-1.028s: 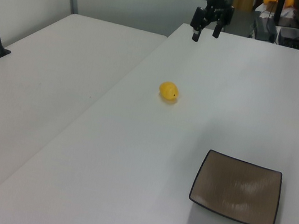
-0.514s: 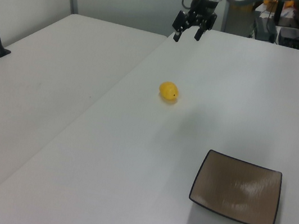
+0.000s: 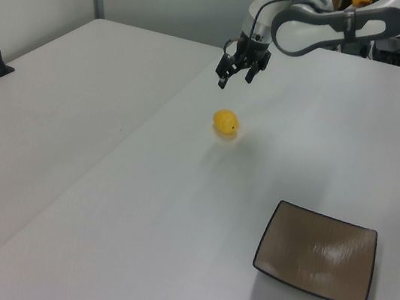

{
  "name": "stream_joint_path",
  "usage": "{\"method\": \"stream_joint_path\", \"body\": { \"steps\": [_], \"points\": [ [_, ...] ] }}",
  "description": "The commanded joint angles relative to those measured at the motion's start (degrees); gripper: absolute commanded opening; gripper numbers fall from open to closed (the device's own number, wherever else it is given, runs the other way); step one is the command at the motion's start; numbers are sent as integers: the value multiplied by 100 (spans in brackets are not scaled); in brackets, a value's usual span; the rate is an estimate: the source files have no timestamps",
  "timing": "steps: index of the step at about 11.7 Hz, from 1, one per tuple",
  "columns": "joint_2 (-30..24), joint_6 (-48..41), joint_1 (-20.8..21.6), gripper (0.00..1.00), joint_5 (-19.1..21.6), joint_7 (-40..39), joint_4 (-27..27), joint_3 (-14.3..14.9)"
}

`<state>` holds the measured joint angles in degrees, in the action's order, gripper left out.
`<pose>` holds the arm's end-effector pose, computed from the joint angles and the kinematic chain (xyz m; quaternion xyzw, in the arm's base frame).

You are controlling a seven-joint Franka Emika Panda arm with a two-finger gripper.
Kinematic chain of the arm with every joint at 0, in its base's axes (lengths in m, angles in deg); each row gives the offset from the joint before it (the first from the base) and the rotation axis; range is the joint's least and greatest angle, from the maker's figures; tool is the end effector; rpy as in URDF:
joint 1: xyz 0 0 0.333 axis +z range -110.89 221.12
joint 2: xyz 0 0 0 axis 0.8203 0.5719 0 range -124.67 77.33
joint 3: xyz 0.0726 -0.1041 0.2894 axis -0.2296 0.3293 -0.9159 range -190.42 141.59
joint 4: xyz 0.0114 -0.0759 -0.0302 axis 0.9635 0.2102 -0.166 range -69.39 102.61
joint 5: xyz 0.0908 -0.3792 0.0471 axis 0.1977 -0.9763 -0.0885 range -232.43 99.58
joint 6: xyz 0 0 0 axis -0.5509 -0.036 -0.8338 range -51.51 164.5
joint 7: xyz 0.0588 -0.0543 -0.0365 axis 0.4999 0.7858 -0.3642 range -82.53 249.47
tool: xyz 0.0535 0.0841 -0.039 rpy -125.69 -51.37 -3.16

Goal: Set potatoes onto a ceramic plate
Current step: 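Lower the open gripper around the yellow potato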

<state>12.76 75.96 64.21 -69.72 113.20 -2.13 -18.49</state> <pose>0.7600 0.0614 0.4291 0.9646 -0.1989 0.1729 0.0054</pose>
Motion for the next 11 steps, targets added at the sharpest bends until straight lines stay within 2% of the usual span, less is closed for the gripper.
{"method": "stream_joint_path", "body": {
  "steps": [1,11],
  "points": [
    [372,317,84,100,-319,365,-165,58],
    [900,554,146,100,-795,788,-121,49]
  ]
}}
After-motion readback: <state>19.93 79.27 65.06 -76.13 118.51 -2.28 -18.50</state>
